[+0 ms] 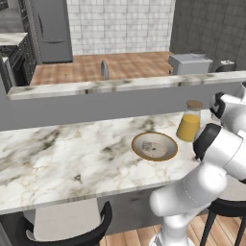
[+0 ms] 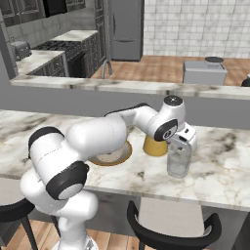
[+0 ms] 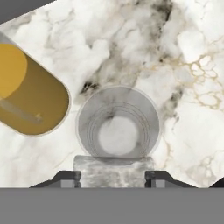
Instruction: There are two ice cubes in the ice bowl. Place both ice cubes in the glass cup.
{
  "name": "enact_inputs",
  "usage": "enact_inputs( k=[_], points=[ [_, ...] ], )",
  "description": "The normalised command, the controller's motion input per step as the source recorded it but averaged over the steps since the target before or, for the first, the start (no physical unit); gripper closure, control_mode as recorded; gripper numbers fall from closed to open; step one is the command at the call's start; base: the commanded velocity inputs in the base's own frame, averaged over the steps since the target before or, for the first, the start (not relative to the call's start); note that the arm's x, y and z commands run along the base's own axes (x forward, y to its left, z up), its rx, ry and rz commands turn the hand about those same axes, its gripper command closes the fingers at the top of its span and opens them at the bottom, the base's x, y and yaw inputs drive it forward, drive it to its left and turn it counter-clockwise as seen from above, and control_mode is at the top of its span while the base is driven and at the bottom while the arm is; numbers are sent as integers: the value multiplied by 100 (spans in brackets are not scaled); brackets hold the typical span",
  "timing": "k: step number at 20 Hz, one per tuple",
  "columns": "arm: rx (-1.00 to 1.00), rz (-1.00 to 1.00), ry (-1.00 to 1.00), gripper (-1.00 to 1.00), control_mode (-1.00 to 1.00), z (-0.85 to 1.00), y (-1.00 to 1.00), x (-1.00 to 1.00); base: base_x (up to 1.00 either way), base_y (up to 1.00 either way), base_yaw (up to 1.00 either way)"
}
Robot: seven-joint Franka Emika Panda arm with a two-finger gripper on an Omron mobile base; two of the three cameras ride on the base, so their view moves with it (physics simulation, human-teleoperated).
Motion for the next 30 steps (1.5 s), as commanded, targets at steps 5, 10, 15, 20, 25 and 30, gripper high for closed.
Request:
enact_inputs(
  k=[5, 10, 15, 20, 25, 30],
  points=[
    [0, 0, 0, 100, -100, -9, -24, 12, 0, 0, 0],
    [0, 0, 0, 100, -100, -1, -26, 12, 0, 0, 0],
    [0, 0, 0, 100, -100, -15, -13, 17, 0, 0, 0],
    [0, 0, 2, 100, -100, -20, 0, 16, 0, 0, 0],
    [0, 0, 1, 100, -100, -9, 0, 0, 0, 0, 0],
    [0, 0, 0, 100, -100, -12, 0, 3, 0, 0, 0]
  ],
)
